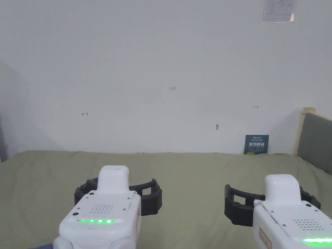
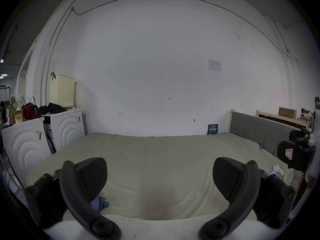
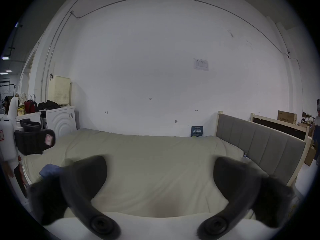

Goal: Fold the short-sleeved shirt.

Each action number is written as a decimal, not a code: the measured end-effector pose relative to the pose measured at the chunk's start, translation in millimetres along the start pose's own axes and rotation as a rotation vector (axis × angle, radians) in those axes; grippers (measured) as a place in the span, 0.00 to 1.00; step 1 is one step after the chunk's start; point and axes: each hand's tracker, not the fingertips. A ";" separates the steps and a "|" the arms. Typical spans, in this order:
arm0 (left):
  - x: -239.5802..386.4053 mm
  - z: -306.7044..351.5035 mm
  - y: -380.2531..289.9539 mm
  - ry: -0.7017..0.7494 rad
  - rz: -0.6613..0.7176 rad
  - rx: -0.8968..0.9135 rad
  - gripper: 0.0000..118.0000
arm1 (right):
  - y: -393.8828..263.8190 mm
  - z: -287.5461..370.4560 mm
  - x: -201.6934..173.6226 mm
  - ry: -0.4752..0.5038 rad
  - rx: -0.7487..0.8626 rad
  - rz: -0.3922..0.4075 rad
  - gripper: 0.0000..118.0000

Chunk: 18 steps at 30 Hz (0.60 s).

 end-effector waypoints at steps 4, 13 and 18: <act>-2.3 -6.0 3.2 -0.021 -0.046 -0.045 1.00 | -0.1 -13.2 5.6 -0.017 -0.027 -0.013 1.00; -8.2 -5.9 -3.0 -0.040 -0.081 -0.058 1.00 | -6.6 -15.3 3.5 0.001 -0.051 0.025 1.00; -10.0 -6.4 -5.2 -0.003 -0.081 -0.118 1.00 | -5.0 -12.0 6.3 0.013 -0.050 0.023 1.00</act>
